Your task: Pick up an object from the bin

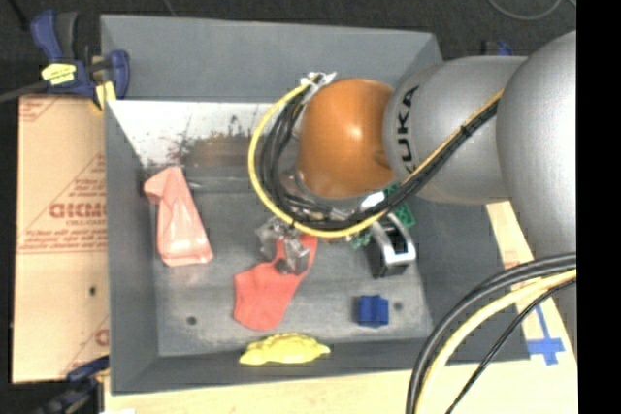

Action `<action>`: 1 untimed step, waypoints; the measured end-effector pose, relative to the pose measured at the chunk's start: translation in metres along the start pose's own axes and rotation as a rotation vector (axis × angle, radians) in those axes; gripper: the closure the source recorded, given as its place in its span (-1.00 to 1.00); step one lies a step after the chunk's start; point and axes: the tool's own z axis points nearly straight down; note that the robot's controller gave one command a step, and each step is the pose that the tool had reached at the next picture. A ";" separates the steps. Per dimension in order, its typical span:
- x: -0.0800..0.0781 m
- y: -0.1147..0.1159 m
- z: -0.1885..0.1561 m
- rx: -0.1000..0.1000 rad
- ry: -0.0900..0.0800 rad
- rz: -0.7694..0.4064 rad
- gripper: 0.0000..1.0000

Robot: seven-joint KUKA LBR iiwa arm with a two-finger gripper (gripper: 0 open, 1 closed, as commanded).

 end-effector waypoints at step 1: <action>0.000 0.000 0.000 0.000 0.000 0.000 1.00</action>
Offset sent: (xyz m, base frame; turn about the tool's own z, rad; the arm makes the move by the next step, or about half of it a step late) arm 0.0000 0.0000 0.0000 0.0000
